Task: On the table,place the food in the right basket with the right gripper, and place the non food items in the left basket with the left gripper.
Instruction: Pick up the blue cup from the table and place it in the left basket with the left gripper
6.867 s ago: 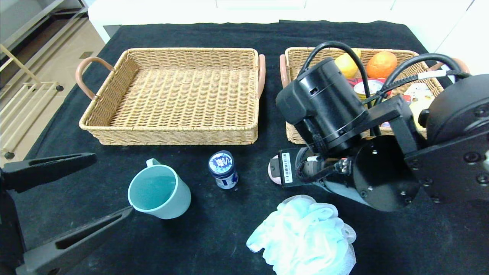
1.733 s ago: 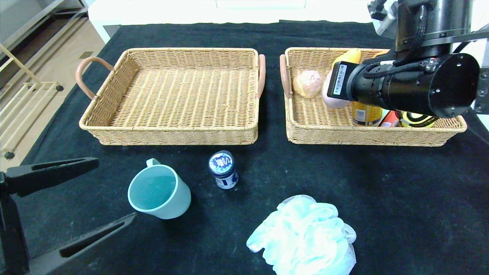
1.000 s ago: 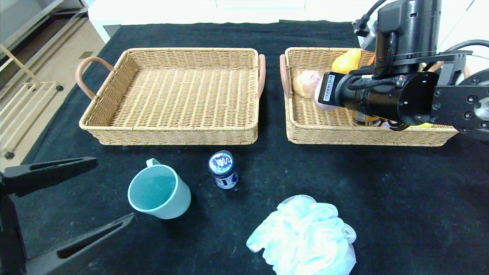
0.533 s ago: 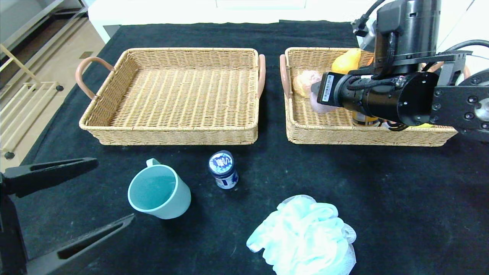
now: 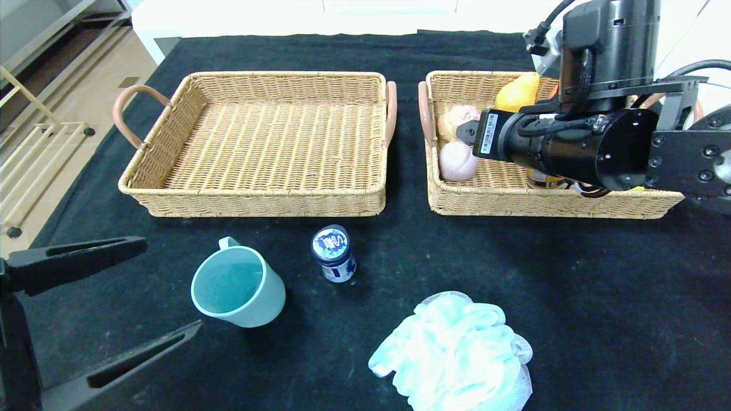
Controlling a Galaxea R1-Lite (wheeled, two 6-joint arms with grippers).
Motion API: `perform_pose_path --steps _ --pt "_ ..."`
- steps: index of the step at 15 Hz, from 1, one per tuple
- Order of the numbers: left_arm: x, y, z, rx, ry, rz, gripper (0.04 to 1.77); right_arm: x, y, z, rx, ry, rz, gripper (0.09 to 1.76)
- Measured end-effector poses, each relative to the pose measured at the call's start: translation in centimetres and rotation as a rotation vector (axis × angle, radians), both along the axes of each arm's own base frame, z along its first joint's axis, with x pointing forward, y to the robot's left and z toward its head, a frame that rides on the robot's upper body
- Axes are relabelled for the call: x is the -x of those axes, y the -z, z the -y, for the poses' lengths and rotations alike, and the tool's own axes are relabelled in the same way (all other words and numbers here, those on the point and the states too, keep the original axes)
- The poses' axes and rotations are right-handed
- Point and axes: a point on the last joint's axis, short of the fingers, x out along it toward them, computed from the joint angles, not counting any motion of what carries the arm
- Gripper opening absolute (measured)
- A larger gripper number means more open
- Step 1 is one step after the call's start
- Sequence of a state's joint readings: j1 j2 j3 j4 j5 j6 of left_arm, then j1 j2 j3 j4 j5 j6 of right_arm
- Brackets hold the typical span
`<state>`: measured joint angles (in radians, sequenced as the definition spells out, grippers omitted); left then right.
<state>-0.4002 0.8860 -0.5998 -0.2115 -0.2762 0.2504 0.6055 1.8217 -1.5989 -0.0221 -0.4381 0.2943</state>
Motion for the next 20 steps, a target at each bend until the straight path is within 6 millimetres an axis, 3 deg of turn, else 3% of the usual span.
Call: perform_pose_path --steps 5,9,14,17,20 --pt "-0.1 -0.1 0.0 0.006 -0.008 -0.004 1.72 1.9 0.1 0.3 0.052 -0.04 0.033 1.6" --pt "-0.2 0.0 0.0 -0.002 -0.007 -0.016 1.72 6.2 0.9 1.4 0.128 -0.203 0.039 1.65" --pt "-0.4 0.2 0.1 -0.007 -0.01 -0.031 1.72 12.6 2.6 5.3 0.193 -0.632 0.057 1.68" --pt "-0.6 0.6 0.1 -0.017 -0.049 -0.045 1.72 14.3 3.8 8.4 0.21 -0.797 0.085 1.69" --pt "-0.5 1.2 -0.1 -0.03 -0.115 -0.059 1.72 15.6 4.7 10.0 0.203 -0.838 0.109 1.69"
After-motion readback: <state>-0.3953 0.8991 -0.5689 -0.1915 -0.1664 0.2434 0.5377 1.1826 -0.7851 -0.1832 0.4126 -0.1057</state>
